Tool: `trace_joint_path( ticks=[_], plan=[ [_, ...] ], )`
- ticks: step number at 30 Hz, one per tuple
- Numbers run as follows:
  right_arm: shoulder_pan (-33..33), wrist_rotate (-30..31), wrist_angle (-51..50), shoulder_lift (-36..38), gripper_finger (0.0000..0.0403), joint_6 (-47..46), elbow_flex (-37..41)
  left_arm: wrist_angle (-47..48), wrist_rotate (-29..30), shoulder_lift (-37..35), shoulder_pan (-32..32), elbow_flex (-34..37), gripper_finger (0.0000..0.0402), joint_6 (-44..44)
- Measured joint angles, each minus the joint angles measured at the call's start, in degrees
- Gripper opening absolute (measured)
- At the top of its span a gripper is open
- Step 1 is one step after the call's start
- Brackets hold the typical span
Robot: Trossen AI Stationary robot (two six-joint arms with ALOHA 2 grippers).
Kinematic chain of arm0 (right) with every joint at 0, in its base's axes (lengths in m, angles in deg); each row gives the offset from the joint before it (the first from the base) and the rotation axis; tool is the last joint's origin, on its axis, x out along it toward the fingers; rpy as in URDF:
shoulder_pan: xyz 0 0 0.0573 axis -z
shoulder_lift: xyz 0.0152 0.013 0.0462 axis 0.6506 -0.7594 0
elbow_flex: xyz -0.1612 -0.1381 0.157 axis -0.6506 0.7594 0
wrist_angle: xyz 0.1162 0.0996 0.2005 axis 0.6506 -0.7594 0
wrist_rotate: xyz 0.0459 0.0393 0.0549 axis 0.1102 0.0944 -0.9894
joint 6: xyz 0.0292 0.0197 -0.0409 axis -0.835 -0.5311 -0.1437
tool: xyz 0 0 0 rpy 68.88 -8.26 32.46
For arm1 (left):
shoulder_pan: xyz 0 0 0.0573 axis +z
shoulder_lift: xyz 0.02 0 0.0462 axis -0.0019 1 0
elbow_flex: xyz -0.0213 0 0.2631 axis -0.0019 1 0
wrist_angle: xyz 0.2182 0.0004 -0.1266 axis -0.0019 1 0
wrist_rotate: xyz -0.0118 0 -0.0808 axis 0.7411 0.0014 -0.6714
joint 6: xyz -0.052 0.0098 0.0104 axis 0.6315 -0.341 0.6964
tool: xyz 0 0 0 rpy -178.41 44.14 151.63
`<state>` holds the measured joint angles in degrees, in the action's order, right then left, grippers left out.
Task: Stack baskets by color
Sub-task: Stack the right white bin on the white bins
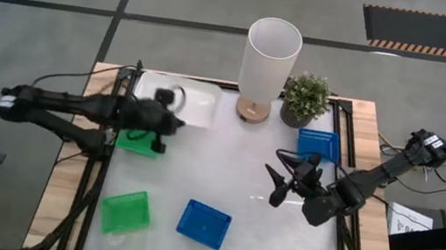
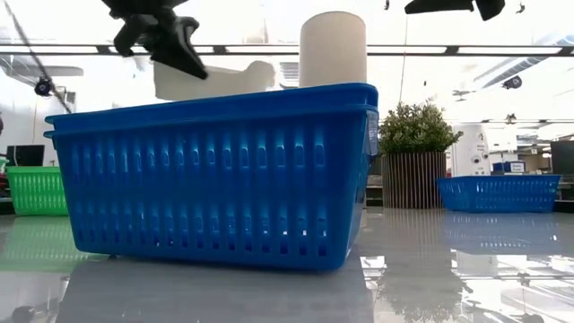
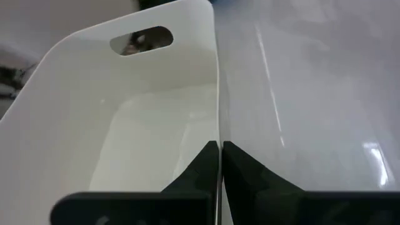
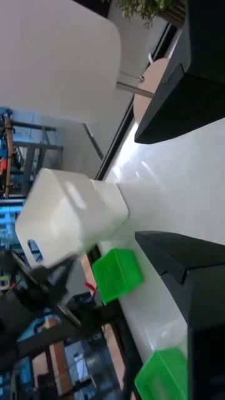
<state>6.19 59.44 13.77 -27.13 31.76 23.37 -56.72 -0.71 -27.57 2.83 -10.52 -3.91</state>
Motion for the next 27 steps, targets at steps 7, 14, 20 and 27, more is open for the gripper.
trace_joint_path(
  ticks=[7, 14, 20, 27],
  plan=[
    [-2.3, 0.0, -0.8, -0.3, 0.0233, 0.0, 0.0, 1.0, -9.8, -10.0, 15.8, 5.1, 0.0, -2.1],
    [-2.5, 0.1, -1.5, -0.3, 0.0233, 0.0, 0.3, 1.1, -24.5, -12.1, 31.2, 8.8, 0.0, -9.2],
    [-2.5, 0.0, -1.5, -0.3, 0.0233, 0.0, 0.8, 1.3, -29.5, -9.5, 39.2, 9.2, 0.0, -12.1],
    [-2.5, 0.1, -1.4, -0.3, 0.0233, -0.3, 1.6, 4.1, -29.6, -8.0, 42.5, 9.5, 0.0, -17.5]
  ],
)
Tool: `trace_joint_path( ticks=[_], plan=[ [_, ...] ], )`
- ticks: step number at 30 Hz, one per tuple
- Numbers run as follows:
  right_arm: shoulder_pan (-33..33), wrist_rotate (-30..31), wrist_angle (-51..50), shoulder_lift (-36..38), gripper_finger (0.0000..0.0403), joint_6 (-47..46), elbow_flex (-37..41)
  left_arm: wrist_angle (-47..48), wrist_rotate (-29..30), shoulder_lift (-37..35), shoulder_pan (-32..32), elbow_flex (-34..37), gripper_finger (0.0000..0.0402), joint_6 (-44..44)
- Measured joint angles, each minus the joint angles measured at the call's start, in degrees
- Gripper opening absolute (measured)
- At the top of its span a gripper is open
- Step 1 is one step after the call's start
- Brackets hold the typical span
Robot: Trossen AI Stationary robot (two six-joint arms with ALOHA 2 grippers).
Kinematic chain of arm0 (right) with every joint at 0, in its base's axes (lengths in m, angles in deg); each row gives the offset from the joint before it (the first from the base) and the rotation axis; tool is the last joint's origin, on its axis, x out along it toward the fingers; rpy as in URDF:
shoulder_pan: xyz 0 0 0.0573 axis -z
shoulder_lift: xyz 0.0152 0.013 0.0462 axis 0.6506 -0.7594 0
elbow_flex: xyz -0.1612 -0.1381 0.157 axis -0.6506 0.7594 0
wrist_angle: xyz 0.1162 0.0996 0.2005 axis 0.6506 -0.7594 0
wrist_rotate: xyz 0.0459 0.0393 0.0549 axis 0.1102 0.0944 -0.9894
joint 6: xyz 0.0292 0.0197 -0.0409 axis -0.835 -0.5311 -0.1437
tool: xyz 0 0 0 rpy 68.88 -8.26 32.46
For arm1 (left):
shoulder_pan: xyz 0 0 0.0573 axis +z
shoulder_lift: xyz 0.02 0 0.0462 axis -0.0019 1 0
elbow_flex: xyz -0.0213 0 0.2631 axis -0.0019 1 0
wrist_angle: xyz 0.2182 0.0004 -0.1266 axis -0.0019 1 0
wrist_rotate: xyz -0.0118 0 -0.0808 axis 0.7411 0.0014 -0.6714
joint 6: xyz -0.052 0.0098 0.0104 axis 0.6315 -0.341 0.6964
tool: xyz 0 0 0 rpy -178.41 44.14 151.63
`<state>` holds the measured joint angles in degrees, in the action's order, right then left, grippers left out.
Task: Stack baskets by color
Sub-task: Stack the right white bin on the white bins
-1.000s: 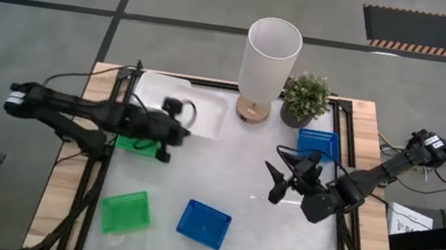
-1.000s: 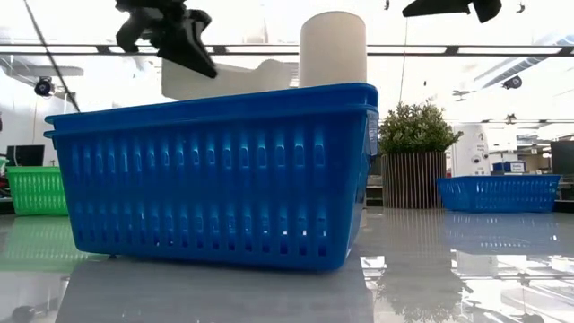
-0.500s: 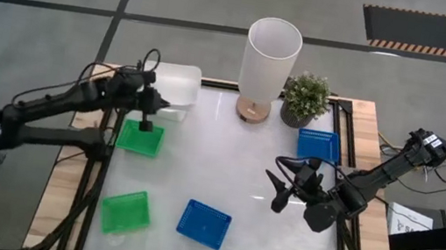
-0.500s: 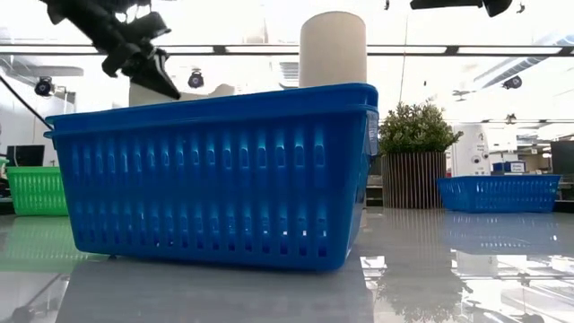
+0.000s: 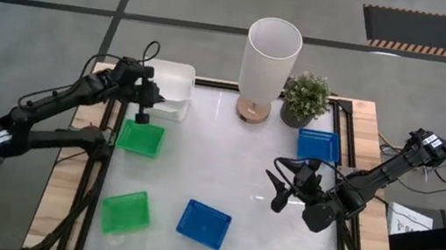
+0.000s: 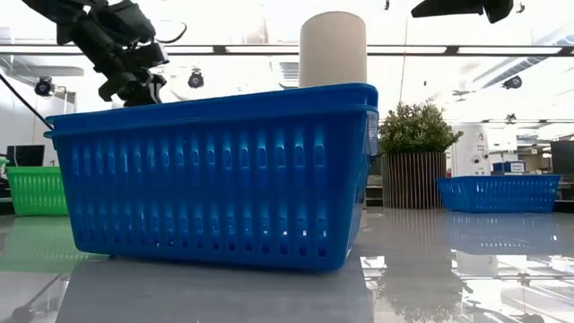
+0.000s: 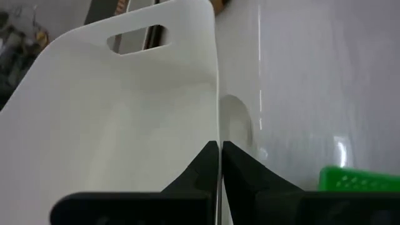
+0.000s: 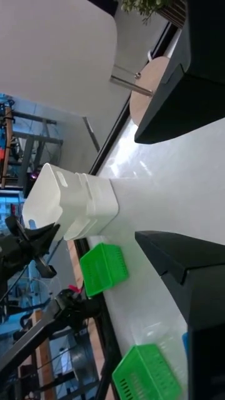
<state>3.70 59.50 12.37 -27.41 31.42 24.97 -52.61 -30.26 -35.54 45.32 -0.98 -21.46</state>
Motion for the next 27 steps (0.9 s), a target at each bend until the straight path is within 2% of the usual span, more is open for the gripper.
trace_joint_path(
  ticks=[7, 13, 19, 22, 27],
  plan=[
    [0.0, 0.0, 0.0, 0.0, 0.0233, -0.1, 0.1, 1.0, -0.1, -1.5, 0.2, 0.7, 0.0, -1.7],
    [0.0, 0.0, 0.0, 0.0, 0.0233, -0.1, 0.1, 1.4, 3.7, -2.8, 0.4, 0.9, 0.0, -2.3],
    [0.0, 0.0, 0.0, 0.0, 0.0233, -0.1, 0.2, 1.4, 3.2, -1.9, 1.6, 1.6, 0.0, -7.6],
    [0.0, 0.0, 0.0, 0.0, 0.0233, -0.1, 0.2, 1.3, 1.1, -1.3, 2.3, 1.7, 0.0, -7.4],
    [0.0, 0.0, 0.0, 0.0, 0.0233, -0.1, 0.3, 1.0, 0.1, -1.8, 2.4, 1.4, 0.0, -2.1]
  ],
)
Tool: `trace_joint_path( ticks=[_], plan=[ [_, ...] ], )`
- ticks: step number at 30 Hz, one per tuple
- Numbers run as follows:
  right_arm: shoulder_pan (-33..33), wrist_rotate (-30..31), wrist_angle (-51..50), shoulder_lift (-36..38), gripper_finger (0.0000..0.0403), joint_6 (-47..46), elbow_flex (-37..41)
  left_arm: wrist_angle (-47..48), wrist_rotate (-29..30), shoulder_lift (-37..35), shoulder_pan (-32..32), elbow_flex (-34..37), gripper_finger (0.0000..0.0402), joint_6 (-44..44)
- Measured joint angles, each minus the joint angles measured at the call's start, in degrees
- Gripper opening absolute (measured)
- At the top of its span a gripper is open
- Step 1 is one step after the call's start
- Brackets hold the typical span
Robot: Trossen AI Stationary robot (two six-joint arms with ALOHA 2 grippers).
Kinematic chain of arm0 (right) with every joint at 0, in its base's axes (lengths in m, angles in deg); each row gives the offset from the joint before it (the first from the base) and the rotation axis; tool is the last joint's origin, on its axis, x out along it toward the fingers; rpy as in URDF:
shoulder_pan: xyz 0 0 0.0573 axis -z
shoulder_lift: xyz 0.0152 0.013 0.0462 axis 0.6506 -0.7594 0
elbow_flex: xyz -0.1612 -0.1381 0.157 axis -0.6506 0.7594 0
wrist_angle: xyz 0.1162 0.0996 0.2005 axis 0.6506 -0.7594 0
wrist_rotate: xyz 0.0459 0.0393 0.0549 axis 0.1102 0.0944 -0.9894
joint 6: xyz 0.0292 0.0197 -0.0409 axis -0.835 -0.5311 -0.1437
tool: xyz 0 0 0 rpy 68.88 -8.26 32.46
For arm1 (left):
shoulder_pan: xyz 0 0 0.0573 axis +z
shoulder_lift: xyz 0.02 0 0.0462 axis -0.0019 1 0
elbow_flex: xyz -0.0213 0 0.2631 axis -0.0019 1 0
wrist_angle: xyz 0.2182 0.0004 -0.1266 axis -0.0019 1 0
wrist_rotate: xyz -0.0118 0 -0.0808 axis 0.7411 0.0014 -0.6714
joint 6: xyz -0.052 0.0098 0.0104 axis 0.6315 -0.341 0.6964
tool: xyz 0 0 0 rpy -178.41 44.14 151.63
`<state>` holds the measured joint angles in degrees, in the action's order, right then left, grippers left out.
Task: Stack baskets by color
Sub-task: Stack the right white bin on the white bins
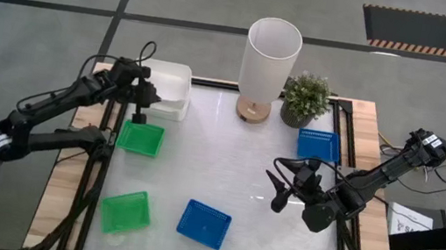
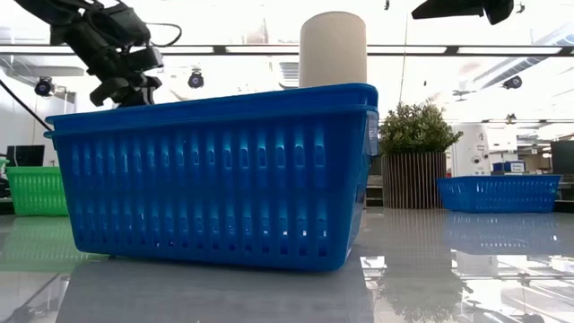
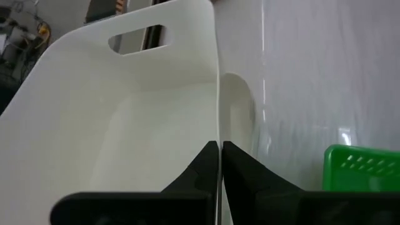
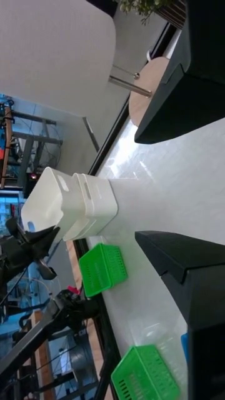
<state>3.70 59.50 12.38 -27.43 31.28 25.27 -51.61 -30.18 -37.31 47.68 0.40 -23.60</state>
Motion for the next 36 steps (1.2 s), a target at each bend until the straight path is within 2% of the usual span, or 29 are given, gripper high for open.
trace_joint_path(
  ticks=[5, 14, 19, 23, 29, 33, 36],
  plan=[
    [0.0, 0.0, 0.0, 0.0, 0.0233, 0.0, 0.0, 0.3, -0.1, -1.4, 0.0, 0.1, 0.0011, 0.5],
    [0.0, 0.0, 0.0, 0.0, 0.0233, 0.0, 0.0, 0.3, -0.2, -1.4, 0.0, 0.2, 0.0093, 0.6],
    [0.0, 0.0, 0.0, 0.0, 0.0233, 0.0, 0.0, 0.2, -0.1, -1.6, -0.5, -0.9, 0.0123, 2.7],
    [0.0, 0.0, 0.0, 0.0, 0.0233, 0.0, 0.0, -1.2, -0.1, -1.6, -1.6, -3.2, 0.013, 13.9],
    [0.0, 0.0, 0.0, 0.0, 0.0233, 0.6, 0.0, -2.8, 2.8, 1.4, -5.5, -7.4, 0.013, 38.0],
    [0.0, 0.0, 0.0, 0.0, 0.0233, 1.8, 0.0, -5.1, 14.4, 5.6, -11.7, -8.4, 0.013, 52.6],
    [0.0, 0.0, -0.3, 0.0, 0.0233, 2.7, 0.1, -4.9, 24.1, 9.4, -16.9, -9.9, 0.0129, 58.1]
  ],
)
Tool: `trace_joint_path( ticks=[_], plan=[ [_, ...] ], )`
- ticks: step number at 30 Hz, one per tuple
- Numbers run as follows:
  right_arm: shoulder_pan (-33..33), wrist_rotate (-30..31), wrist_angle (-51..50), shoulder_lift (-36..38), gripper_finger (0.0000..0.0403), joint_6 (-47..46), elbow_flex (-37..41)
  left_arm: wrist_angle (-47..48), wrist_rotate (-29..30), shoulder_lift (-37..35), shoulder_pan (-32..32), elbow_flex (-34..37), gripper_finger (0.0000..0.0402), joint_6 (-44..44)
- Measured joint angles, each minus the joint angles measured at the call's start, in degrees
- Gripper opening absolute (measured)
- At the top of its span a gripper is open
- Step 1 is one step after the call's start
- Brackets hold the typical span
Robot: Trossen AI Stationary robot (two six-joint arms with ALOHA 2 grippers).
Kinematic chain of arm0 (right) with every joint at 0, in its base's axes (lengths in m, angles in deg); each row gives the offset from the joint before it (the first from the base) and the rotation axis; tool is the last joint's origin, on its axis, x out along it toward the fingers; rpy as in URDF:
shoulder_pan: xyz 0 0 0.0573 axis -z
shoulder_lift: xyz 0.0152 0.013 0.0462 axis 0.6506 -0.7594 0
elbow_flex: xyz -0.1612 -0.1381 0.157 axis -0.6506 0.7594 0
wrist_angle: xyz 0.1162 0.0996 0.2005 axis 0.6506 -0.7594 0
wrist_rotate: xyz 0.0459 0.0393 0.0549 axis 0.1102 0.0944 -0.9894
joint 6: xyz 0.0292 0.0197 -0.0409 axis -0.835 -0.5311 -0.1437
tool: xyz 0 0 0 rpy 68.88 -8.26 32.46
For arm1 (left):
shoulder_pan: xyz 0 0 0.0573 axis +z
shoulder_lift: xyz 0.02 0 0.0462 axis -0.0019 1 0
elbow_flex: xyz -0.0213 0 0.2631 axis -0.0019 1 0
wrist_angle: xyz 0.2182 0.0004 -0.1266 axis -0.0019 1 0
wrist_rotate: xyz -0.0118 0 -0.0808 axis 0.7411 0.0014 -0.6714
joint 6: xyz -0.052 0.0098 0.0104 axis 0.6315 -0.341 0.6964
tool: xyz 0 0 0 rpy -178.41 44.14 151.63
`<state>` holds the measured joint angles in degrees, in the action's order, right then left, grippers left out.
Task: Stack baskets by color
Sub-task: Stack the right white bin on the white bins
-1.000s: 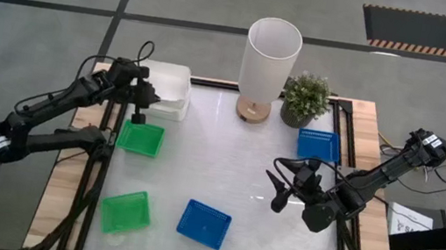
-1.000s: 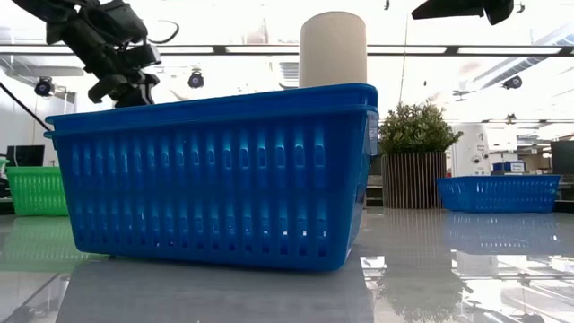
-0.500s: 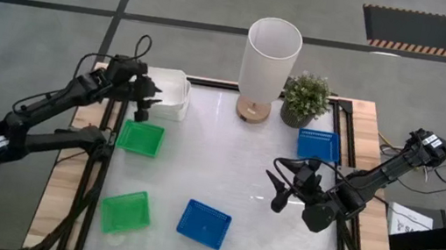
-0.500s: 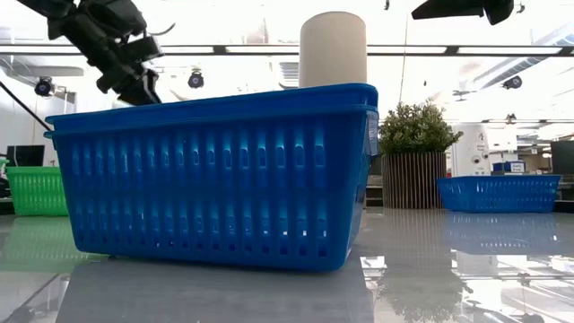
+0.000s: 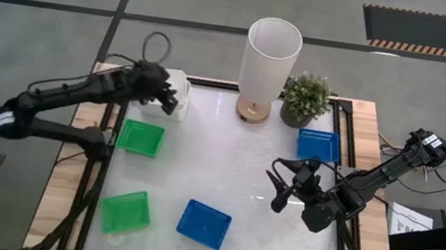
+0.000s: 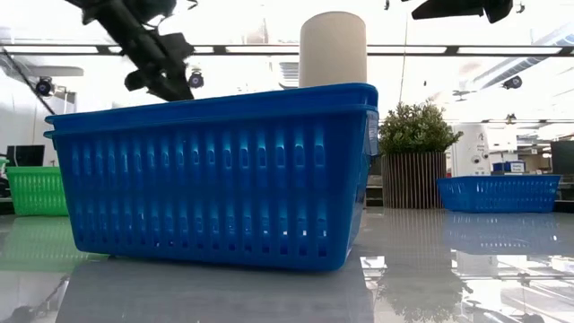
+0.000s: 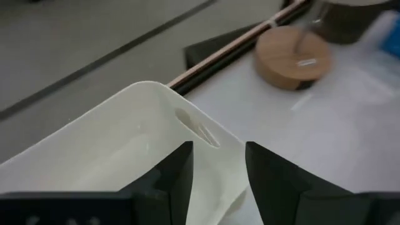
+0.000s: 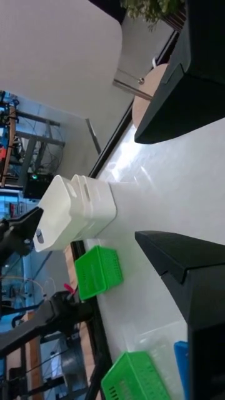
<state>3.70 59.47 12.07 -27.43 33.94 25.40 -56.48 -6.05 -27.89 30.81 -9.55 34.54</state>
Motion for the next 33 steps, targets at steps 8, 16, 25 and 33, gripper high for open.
trace_joint_path(
  ticks=[8, 16, 25, 33],
  plan=[
    [0.0, -0.2, -2.7, 0.0, 0.0233, 0.0, 0.0, 5.9, 16.5, 14.8, -7.3, -9.3, 0.0129, 9.9],
    [0.0, -0.5, -4.1, 0.0, 0.0233, 0.2, 0.0, 7.5, 18.0, 28.3, -7.6, -18.4, 0.0129, 12.9],
    [0.0, -1.8, -5.4, 0.0, 0.0233, 0.4, 0.0, 15.7, 25.6, 34.0, -7.8, -22.9, 0.0129, 16.0],
    [0.0, -1.8, -5.6, 0.1, 0.0233, 0.9, 0.0, 15.0, 28.2, 34.0, -7.6, -21.3, 0.0129, 17.4]
  ],
)
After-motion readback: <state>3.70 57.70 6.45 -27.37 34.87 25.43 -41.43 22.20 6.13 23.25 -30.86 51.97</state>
